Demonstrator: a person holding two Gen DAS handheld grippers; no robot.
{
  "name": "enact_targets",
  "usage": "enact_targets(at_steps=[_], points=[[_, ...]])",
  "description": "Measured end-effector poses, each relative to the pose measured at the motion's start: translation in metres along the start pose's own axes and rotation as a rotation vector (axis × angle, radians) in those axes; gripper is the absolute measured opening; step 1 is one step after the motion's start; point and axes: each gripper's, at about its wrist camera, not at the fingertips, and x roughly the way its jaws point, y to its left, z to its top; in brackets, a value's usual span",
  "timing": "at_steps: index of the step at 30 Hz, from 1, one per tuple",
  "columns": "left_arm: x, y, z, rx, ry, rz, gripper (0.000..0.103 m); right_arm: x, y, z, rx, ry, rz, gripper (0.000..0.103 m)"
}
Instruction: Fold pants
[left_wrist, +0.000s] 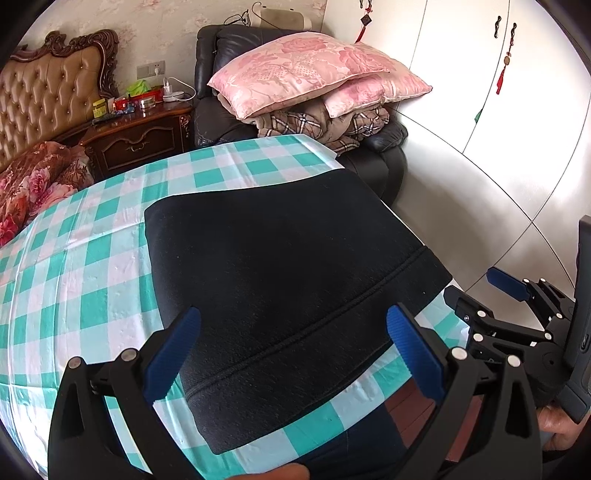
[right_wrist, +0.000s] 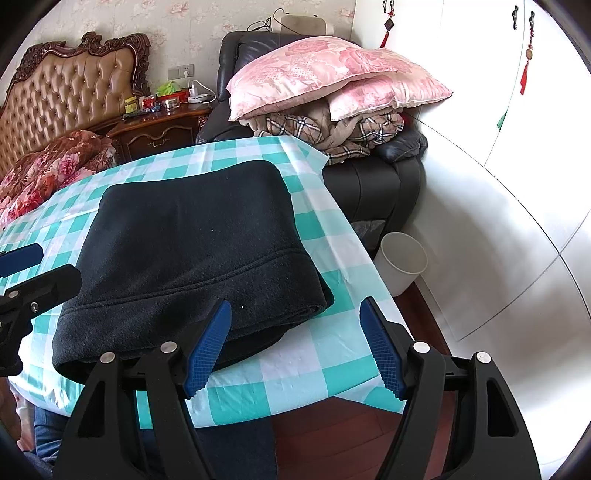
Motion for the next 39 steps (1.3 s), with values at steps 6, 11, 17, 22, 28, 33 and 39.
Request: enact_targets(at_steps=[6,11,17,22,28,33,39], points=[[0.0007,0.0009,0.0012,0.000,-0.001,0.004,0.101,-0.0001,0.0001,-0.0005,0.001,0.001,-0.001,0.069],[0.0002,0.0012,0.0014,-0.002,-0.003,0.005,0.101,-0.0005,0.0002,-0.0002,0.000,0.001,0.000,0.069],[0.0005,0.0016,0.0018,-0.003,-0.003,0.006,0.101,0.0000,0.0042,-0.0023,0.000,0.005,0.002,0.069],[0.0017,0.0031,0.0023,-0.005,-0.001,0.007,0.101,0.0001,0.0046,-0.0029,0.000,0.005,0.003,0.069],[0.0019,0.0029,0.0025,-0.005,-0.001,0.007,0.101,-0.0005,0.0055,-0.0030,0.000,0.006,0.003,0.069],[0.0021,0.0027,0.0025,-0.005,-0.001,0.007,0.101,-0.0003,0.0052,-0.0031,0.000,0.006,0.002,0.069],[0.0021,0.0027,0.0025,-0.005,0.000,0.006,0.101,0.0001,0.0046,-0.0029,0.000,0.005,0.003,0.069]])
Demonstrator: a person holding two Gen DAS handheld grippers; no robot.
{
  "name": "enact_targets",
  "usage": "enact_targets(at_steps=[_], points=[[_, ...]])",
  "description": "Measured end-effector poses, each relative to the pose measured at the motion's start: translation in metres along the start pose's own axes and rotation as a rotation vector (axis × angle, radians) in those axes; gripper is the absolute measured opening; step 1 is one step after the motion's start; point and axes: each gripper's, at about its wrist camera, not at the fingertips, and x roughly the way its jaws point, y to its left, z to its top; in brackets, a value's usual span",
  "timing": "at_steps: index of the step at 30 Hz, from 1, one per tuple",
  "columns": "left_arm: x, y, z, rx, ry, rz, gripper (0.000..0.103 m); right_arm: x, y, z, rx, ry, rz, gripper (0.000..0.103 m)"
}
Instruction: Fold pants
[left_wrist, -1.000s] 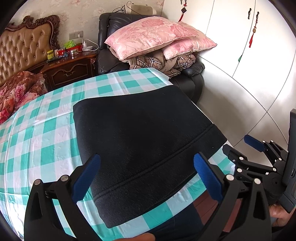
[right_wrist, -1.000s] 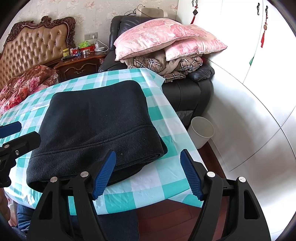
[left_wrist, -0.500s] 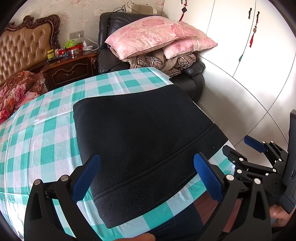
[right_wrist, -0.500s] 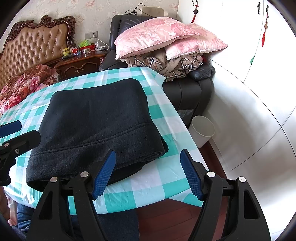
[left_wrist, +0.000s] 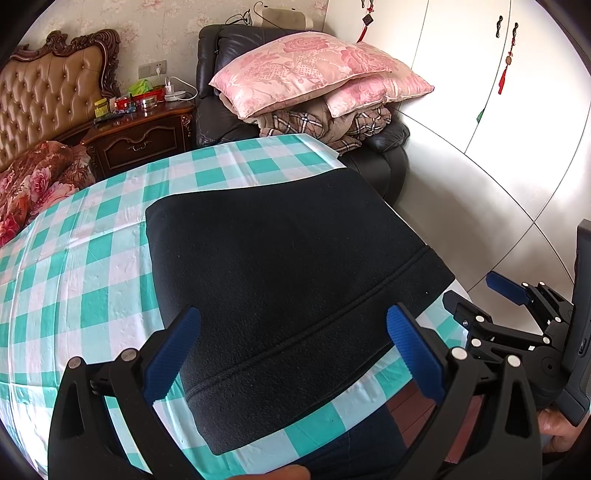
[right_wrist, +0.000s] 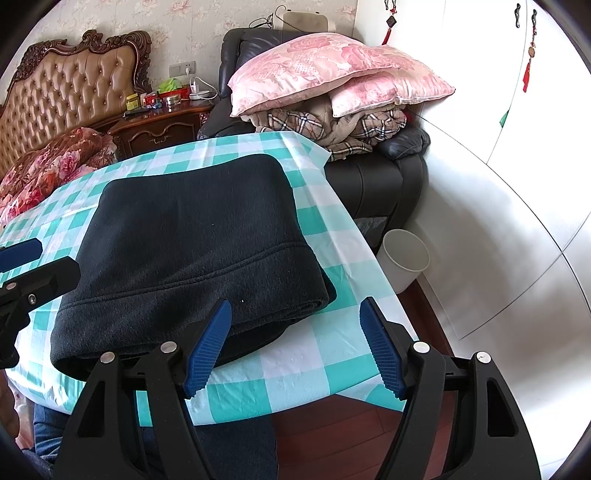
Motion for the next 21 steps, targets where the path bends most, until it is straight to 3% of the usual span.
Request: enact_targets(at_steps=[12,15,18,21], points=[[0.003,-0.011,-0.003,0.023,-0.035,-0.024,0.101,0.000,0.001,-0.001,0.000,0.001,0.001,0.069],[0.005,-0.010,0.002,0.005,-0.040,-0.061,0.101,0.001,0.000,-0.003,0.005,0.000,-0.001,0.069],[-0.003,0.005,0.005,-0.027,-0.055,-0.090,0.101,0.002,-0.003,-0.007,0.030,-0.019,0.001,0.072],[-0.032,0.054,-0.002,-0.095,-0.127,-0.002,0.101,0.004,-0.012,-0.008,0.085,-0.062,0.011,0.081]])
